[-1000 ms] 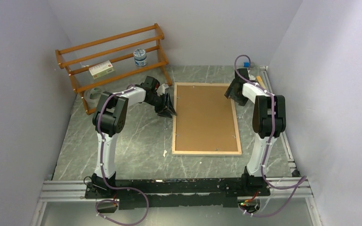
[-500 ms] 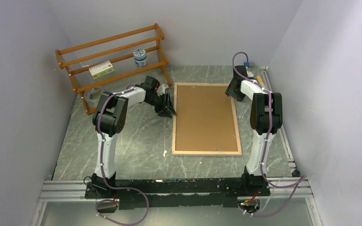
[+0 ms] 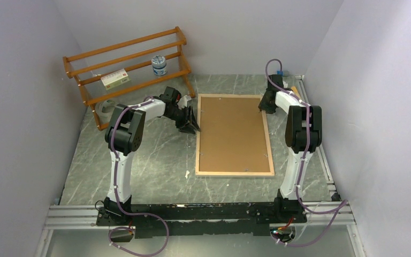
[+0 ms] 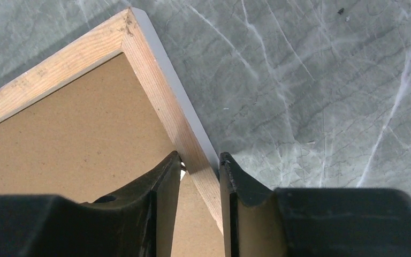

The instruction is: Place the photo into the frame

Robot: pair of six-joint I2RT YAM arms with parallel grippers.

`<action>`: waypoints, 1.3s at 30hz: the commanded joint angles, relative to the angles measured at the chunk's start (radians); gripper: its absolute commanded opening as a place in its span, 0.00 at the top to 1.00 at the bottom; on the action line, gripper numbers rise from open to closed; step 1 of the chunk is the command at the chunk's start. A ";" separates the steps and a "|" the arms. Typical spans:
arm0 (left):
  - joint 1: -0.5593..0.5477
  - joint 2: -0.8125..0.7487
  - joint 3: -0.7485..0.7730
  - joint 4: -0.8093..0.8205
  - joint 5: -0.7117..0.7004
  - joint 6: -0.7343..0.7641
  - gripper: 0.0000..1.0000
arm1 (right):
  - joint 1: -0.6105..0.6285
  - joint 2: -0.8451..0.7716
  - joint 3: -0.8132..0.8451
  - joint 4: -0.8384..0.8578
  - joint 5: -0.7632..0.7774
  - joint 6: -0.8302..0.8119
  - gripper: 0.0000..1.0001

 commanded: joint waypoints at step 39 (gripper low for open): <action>0.013 0.064 -0.055 -0.056 -0.158 0.070 0.52 | 0.002 0.070 0.157 -0.215 0.032 0.033 0.58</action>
